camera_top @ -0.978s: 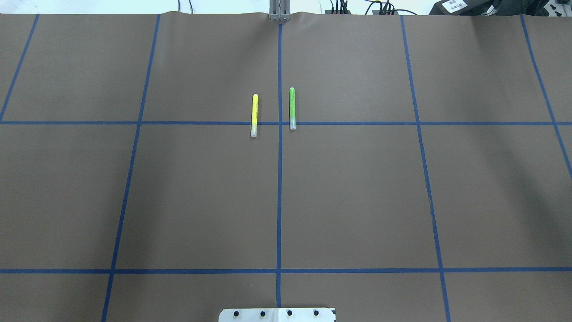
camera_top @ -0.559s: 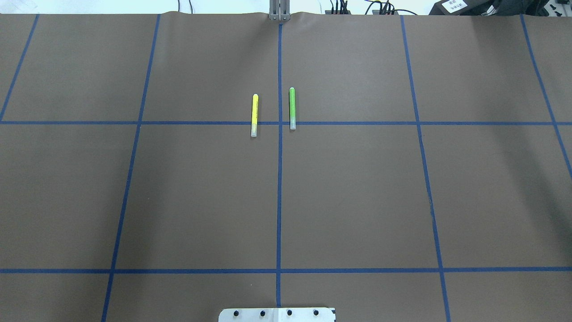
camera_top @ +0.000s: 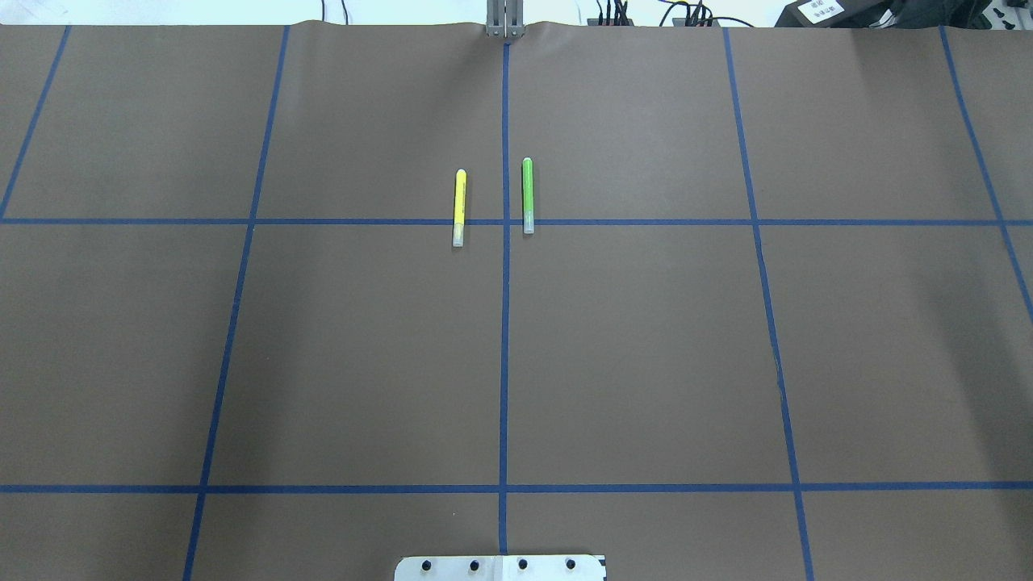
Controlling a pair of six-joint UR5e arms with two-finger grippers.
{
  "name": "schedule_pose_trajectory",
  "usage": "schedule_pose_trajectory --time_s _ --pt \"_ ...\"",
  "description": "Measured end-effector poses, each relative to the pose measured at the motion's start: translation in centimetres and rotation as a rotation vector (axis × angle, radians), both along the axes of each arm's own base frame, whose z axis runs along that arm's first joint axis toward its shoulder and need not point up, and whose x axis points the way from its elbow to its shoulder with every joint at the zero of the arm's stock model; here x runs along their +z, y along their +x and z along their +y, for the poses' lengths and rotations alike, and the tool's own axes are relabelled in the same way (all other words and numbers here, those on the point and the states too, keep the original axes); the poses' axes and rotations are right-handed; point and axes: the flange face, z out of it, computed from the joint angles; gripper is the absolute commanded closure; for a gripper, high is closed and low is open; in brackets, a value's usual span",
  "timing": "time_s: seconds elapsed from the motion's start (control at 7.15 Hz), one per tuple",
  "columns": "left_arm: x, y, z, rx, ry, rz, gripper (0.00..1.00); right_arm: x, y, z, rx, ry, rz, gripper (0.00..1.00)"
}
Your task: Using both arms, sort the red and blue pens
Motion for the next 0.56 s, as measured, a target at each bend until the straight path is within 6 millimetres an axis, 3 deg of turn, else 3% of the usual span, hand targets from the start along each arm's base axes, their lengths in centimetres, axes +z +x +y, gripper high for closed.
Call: schedule_pose_trajectory --time_s 0.56 --pt "0.1 0.0 -0.2 -0.003 -0.002 -0.003 0.0 1.3 0.0 2.2 -0.004 -0.02 -0.007 0.0"
